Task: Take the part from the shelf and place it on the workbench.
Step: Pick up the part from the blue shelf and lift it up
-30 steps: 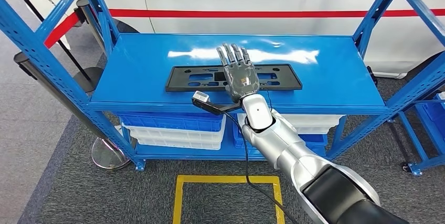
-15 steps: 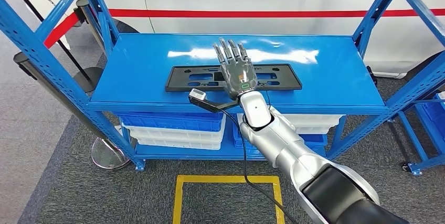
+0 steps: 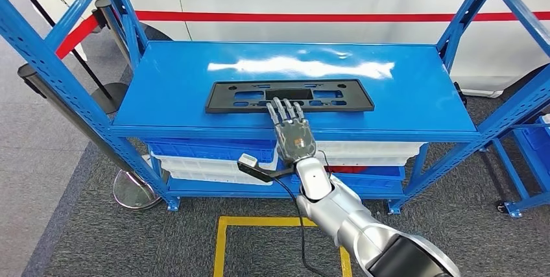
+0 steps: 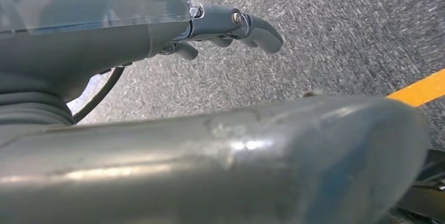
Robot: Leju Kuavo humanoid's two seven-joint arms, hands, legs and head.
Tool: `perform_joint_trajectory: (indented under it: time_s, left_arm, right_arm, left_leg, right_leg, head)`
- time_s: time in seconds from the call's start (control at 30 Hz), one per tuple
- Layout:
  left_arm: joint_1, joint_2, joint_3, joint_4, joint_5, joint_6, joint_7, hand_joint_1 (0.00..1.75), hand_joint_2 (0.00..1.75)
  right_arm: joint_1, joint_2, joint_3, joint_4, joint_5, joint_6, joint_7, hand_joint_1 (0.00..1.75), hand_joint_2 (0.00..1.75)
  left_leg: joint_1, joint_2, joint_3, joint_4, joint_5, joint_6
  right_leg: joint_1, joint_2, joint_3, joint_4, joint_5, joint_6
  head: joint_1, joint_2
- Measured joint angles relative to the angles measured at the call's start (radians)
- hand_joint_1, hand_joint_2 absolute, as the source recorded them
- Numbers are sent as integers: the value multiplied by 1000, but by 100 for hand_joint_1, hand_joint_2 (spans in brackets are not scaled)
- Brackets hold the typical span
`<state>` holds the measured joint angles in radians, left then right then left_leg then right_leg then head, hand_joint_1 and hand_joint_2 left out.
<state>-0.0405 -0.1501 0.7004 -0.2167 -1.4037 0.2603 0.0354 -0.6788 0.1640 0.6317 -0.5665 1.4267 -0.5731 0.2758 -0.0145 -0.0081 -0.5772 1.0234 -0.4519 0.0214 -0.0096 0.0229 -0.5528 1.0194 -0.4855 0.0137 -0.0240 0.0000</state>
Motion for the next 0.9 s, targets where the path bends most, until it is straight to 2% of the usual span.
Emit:
perform_joint_trajectory:
  time_s: [0.17,0.53,0.7,0.9]
  left_arm:
    - [0,0,0,0,-2,0,-3,0,0]
    - [0,0,0,0,-4,0,-6,0,0]
    - [0,0,0,0,-7,-3,-6,0,0]
    - [0,0,0,0,-8,-3,-12,0,0]
  right_arm:
    - [24,-10,-11,58,1,-22,-6,0,175]
    - [19,-13,-33,80,25,-21,-5,0,175]
    - [-27,-21,-43,67,48,-9,-1,0,175]
    - [-104,-34,-55,5,65,48,-14,0,175]
  left_leg:
    - [0,0,0,0,0,0]
    - [0,0,0,0,0,0]
    - [0,0,0,0,0,0]
    - [0,0,0,0,0,0]
  right_leg:
    - [0,0,0,0,0,0]
    - [0,0,0,0,0,0]
    - [0,0,0,0,0,0]
    - [0,0,0,0,0,0]
  head:
    - [0,0]
    - [0,0]
    - [0,0]
    - [0,0]
